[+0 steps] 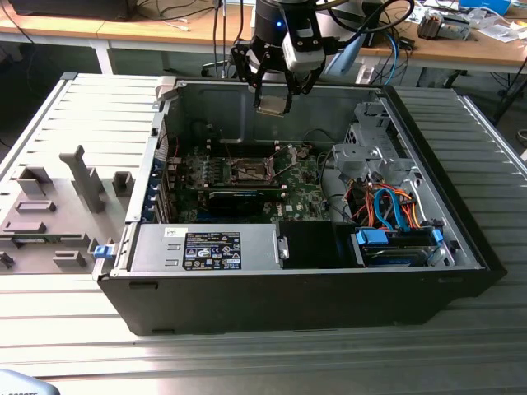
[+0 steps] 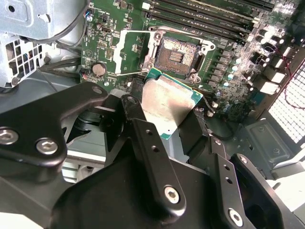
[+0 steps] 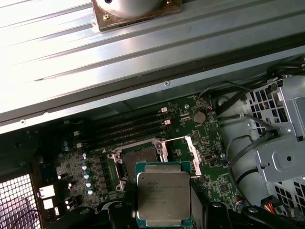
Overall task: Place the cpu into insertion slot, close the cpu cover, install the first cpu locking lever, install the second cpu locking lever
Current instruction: 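Place the cpu into insertion slot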
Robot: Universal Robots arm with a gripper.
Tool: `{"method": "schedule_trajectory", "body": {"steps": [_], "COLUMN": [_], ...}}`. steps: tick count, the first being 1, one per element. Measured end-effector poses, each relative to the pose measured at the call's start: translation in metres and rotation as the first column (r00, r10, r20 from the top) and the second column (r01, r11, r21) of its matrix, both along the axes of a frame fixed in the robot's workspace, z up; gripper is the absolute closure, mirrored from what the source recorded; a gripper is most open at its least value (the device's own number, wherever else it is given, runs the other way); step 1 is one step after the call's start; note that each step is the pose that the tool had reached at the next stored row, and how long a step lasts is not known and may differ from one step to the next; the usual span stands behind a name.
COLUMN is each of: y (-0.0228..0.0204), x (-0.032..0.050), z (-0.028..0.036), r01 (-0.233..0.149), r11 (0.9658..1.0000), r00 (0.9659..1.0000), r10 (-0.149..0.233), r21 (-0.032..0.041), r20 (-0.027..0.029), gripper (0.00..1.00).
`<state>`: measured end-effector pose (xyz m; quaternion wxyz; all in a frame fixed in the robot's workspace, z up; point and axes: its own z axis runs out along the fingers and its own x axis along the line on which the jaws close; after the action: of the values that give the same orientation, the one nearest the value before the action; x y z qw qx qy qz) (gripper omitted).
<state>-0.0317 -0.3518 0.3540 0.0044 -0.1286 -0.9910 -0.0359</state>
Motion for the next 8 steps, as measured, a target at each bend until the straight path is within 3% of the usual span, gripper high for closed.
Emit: {"method": "schedule_trajectory", "body": {"steps": [8], "y": [0.0000], "x": [0.0000], "z": [0.0000], "r01": [0.006], "r11": [1.0000], "r00": [1.0000], "r10": [-0.006], "r21": [0.0000], "r20": [0.0000], "gripper": [0.45]}}
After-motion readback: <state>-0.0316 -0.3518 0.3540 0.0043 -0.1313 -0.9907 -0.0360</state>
